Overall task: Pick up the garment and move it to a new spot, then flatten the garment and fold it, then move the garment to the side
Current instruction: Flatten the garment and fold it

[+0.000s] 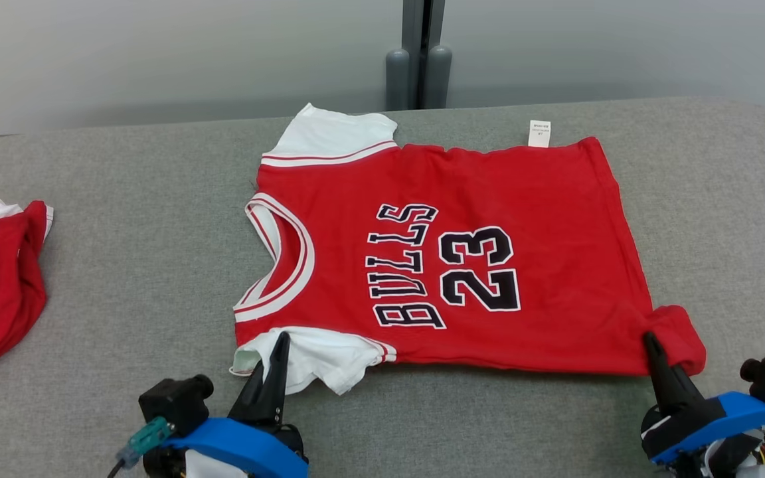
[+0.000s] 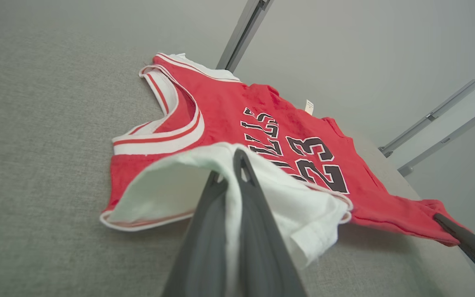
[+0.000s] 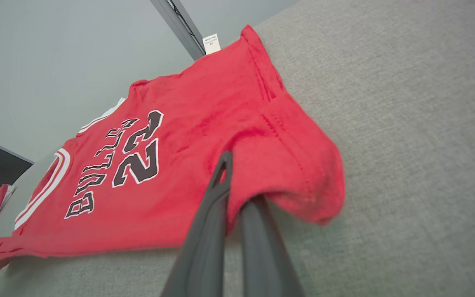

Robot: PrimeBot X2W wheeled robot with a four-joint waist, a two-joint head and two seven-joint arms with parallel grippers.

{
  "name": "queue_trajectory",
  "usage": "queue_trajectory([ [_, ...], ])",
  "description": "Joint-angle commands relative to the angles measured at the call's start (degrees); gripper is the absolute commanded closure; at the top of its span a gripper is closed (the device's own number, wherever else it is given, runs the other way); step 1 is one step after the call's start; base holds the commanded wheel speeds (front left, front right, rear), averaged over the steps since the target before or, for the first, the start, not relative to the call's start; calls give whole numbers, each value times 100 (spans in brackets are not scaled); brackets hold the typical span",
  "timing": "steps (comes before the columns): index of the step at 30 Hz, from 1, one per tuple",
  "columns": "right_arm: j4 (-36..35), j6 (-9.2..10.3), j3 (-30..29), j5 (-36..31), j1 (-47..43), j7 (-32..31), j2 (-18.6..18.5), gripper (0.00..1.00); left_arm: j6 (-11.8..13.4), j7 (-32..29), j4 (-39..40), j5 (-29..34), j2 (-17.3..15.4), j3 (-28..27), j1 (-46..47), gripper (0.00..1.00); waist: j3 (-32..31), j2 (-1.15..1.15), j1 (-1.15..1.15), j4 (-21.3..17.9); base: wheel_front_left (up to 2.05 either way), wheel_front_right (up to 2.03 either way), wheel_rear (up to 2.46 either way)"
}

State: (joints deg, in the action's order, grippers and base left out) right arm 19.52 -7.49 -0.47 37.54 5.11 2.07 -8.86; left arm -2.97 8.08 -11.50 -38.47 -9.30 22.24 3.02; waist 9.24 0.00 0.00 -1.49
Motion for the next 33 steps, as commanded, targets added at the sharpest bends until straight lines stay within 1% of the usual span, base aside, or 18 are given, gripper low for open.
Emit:
queue_trajectory([
  [1, 8, -1, -30, -45, 70, -27, 22, 100, -20, -29, -32, 29, -45, 3, 110, 100, 10, 0, 0, -2, 0, 0, 0],
  [6, 34, -2, -88, -230, 352, -271, 74, 100, -102, -183, -224, 116, -117, 80, 548, 100, 125, 0, 0, -17, 0, 0, 0],
  [13, 195, -1, -95, -579, 860, -609, 11, 100, -196, -399, -610, 196, -257, 132, 1309, 100, 330, 0, 0, -65, 0, 0, 0],
  [17, 322, -1, -70, -647, 1184, -698, 14, 99, -267, -467, -880, 272, -324, 190, 1728, 100, 494, 0, 0, -123, 0, 0, 0],
  [18, 354, -2, -42, -683, 1275, -710, 8, 65, -276, -471, -965, 286, -346, 194, 1825, 100, 535, 0, 0, -138, 0, 0, 0],
  [19, 389, -2, -24, -701, 1350, -709, 5, 0, -288, -458, -1035, 299, -364, 199, 1908, 100, 571, 0, 0, -150, 0, 0, 0],
  [21, 449, -2, 20, -724, 1498, -634, -1, 0, -292, -378, -1178, 327, -388, 174, 2057, 13, 628, 0, 0, -175, 0, 0, 0],
  [22, 488, -2, 49, -729, 1548, -606, -7, 0, -298, -341, -1249, 348, -396, 171, 2126, 0, 645, 0, 0, -185, 0, 0, 0],
  [27, 642, -2, 119, -706, 1739, -373, -71, 0, -321, -84, -1563, 415, -380, 172, 2364, 0, 671, 0, 0, -170, 0, 0, 0],
  [31, 735, -2, 193, -705, 1647, -213, -200, 0, -337, 140, -1717, 384, -360, 145, 2376, 0, 571, 0, 0, -121, 0, 0, 0],
  [33, 795, -1, 219, -752, 1544, -123, -290, 0, -304, 251, -1757, 382, -374, 130, 2265, 0, 492, 0, 0, -105, 0, 0, 0],
])
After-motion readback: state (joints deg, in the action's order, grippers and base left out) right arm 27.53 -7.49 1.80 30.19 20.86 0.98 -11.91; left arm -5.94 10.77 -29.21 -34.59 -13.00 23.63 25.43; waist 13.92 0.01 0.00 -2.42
